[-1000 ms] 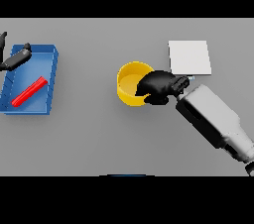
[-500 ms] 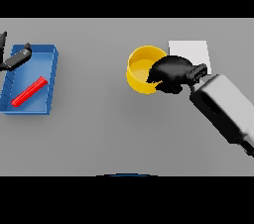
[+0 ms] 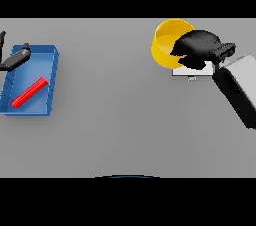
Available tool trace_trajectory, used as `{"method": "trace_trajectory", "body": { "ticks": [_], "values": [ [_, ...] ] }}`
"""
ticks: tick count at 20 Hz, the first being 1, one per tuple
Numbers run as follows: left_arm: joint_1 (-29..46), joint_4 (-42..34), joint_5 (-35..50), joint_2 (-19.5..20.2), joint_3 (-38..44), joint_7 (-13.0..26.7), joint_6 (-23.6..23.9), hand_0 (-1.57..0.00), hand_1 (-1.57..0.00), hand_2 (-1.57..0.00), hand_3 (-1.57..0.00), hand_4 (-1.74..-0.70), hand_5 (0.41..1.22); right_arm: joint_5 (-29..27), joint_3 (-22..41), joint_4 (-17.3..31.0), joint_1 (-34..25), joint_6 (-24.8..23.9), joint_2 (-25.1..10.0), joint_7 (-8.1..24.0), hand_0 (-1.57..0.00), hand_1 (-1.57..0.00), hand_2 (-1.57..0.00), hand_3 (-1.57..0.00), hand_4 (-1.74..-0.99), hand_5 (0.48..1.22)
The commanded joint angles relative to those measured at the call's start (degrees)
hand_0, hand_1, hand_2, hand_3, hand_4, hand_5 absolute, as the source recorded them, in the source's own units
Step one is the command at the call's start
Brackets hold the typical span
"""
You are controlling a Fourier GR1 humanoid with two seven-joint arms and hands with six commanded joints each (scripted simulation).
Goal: Pick up the red beaker and tilt it to pour out 1 green nut into yellow bowl. Pick up the yellow bowl and place it on the metallic measuring scale.
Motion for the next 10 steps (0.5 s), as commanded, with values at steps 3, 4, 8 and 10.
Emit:
{"method": "trace_trajectory", "body": {
  "ticks": [3,4,8,10],
  "values": [
    [0.4,-1.3,0.3,0.6,0.0,1.7,0.2,0.0,0.0,0.0,0.0,-0.82,0.759,-0.5,-1.3,5.0,-0.2,-1.8,-1.0,-0.5,-1.57,-1.57,-1.57,-1.2,-1.72,1.221],
    [0.7,-1.9,0.3,0.7,-0.1,2.3,0.4,0.0,0.0,0.0,0.0,-0.83,0.765,-0.5,-1.5,6.6,-0.6,-2.4,-0.8,-0.4,-1.57,-1.57,-1.57,-1.19,-1.72,1.221],
    [1.1,-2.1,0.9,1.3,0.3,2.5,0.3,0.0,0.0,0.0,0.0,-0.82,0.772,0.5,-1.5,15.3,-2.0,-6.6,-0.5,-2.9,-1.57,-1.57,-1.57,-1.18,-1.721,1.221],
    [0.9,-1.5,0.6,1.2,0.3,2.6,0.2,0.0,0.0,0.0,0.0,-0.82,0.763,0.8,-1.5,19.0,-2.6,-8.2,0.0,-3.1,-1.57,-1.57,-1.57,-1.23,-1.722,1.221]
  ]
}}
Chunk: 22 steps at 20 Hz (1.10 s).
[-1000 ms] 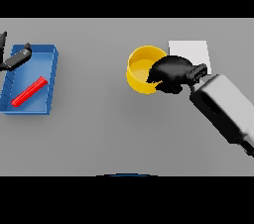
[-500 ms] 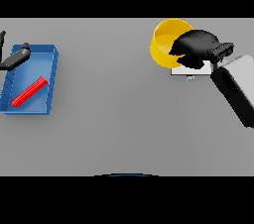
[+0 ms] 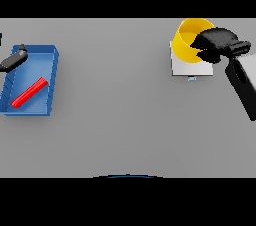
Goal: Pick up the red beaker and tilt it to pour out 1 green nut into yellow bowl. Pick up the yellow bowl and place it on the metallic measuring scale.
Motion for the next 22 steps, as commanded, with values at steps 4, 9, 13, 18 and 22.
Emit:
{"method": "trace_trajectory", "body": {
  "ticks": [4,9,13,18,22],
  "values": [
    [-0.6,-0.1,-0.4,-0.2,-0.4,1.2,0.1,0.0,0.0,0.0,0.0,-0.81,0.753,1.0,0.9,7.5,-1.1,-4.5,1.9,-2.5,-1.57,-1.57,-1.57,-1.39,-1.724,1.221],
    [0.0,0.5,-0.4,-0.7,-0.4,-0.4,0.2,0.0,0.0,0.0,0.0,-0.8,0.729,1.1,1.7,14.0,-2.7,-7.0,4.2,-2.2,-1.57,-1.5,-1.56,-1.5,-1.727,1.221],
    [-1.6,1.3,-0.3,-1.0,-0.1,0.3,-0.4,0.0,0.0,0.0,0.0,-0.81,0.734,0.6,2.0,17.0,-3.2,-8.2,4.8,-4.1,-1.55,-1.42,-1.57,-1.48,-1.721,1.221],
    [-0.9,1.9,-0.3,-1.2,-0.2,-0.7,-0.7,0.0,0.0,0.0,0.0,-0.81,0.744,-0.9,1.2,18.9,-4.2,-6.1,5.4,-2.8,-1.22,-1.08,-1.13,-0.82,-1.548,1.053],
    [-2.2,2.8,-0.6,-1.7,-0.4,-0.1,-1.3,0.0,0.0,0.0,0.0,-0.81,0.74,-0.7,1.4,20.8,-4.8,-5.3,5.7,-3.9,-0.5,-0.44,-0.6,-0.64,-1.425,0.851]
  ]
}}
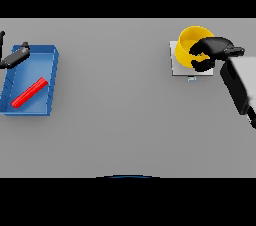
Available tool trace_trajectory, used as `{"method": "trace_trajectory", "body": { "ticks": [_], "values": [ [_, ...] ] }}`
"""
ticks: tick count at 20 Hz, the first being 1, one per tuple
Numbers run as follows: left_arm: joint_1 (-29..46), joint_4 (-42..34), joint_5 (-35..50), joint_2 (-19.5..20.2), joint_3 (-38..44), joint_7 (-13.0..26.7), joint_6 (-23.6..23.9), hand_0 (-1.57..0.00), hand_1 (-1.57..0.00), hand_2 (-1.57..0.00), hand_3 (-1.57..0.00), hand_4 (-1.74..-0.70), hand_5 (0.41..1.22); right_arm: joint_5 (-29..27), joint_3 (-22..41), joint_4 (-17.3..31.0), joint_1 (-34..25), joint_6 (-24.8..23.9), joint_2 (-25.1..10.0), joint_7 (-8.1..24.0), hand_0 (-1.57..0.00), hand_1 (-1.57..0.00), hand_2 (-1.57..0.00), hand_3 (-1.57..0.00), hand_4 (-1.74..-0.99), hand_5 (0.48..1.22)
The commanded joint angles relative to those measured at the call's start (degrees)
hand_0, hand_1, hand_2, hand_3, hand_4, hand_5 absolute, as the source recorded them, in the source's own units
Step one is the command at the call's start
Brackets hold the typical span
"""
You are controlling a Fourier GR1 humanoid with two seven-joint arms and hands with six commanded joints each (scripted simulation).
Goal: Pick up the red beaker and tilt it to pour out 1 green nut into yellow bowl. Pick up the yellow bowl and place it on the metallic measuring scale.
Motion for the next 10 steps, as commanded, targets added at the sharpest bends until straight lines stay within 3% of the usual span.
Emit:
{"method": "trace_trajectory", "body": {
  "ticks": [1,5,10],
  "values": [
    [-0.2,0.8,-0.2,-0.3,0.0,-0.2,0.0,0.0,0.0,0.0,0.0,-0.81,0.738,0.1,0.1,0.4,-0.3,0.1,0.2,-0.1,-0.4,-0.35,-0.52,-0.6,-1.41,0.821],
    [-0.6,1.1,-0.2,-1.1,-0.2,0.1,0.1,0.0,0.0,0.0,0.0,-0.81,0.736,1.3,1.0,2.8,-1.4,-0.3,0.4,-3.3,-0.16,-0.14,-0.29,-0.47,-1.356,0.755],
    [0.5,0.5,0.5,-0.7,0.3,-0.5,0.6,0.0,0.0,0.0,0.0,-0.82,0.734,2.1,1.7,4.3,-2.3,0.4,0.9,-3.8,-0.05,-0.05,-0.12,-0.35,-1.308,0.733]
  ]
}}
